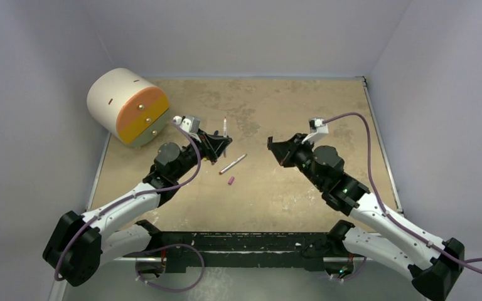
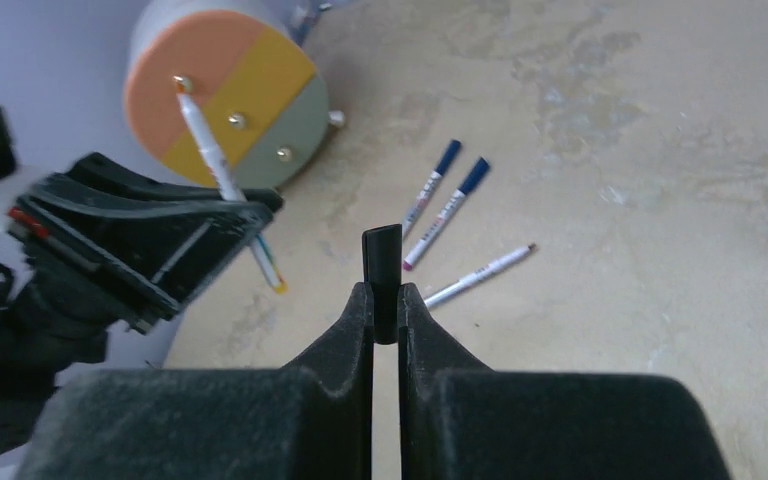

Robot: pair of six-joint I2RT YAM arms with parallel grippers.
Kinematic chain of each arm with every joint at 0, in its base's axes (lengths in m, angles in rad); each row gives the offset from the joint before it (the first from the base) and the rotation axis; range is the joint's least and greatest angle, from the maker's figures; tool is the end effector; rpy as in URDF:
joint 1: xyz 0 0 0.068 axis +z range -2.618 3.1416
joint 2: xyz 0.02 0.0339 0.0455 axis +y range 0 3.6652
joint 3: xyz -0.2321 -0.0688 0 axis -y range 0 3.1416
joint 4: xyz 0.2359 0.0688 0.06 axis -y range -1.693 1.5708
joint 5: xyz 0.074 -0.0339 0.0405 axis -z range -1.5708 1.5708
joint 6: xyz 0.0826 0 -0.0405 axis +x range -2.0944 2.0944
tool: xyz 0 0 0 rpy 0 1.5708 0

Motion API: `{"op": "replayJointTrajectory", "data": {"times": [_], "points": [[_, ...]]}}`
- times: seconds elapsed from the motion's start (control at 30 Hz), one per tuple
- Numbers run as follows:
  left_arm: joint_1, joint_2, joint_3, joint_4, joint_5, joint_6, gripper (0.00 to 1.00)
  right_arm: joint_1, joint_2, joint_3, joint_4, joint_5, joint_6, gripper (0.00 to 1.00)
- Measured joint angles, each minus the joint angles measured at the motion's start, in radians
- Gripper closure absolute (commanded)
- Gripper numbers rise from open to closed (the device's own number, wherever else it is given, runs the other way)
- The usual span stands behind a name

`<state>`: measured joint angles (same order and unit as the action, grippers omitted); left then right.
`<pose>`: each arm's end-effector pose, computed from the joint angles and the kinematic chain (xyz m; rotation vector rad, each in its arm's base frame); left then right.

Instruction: Insert the pens into the pen caps

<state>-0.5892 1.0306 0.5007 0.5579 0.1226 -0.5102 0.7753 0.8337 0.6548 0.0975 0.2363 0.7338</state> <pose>0.2358 -0.1698 0.2495 0.1663 1.6159 -0.9559 0.1997 0.1686 0.2899 0.1532 1.7321 0.9418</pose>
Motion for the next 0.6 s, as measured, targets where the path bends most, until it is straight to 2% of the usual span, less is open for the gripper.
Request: {"op": "replayJointTrajectory", "data": {"times": [0.27,0.4,0.6], "points": [[-0.010,0.138,-0.039,0.373,0.208,-0.170,1.00,-0.014,0.020,0.080,0.113,-0.074,-0.057,1.00],[-0.049,0.167,-0.040,0.469,0.249,-0.195,1.00,-0.016,0.052,0.117,0.204,-0.120,-0.073,1.00],[-0.104,0.188,-0.040,0.529,0.282,-0.196,1.00,-0.016,0.083,0.144,0.331,-0.177,-0.083,1.00]]}}
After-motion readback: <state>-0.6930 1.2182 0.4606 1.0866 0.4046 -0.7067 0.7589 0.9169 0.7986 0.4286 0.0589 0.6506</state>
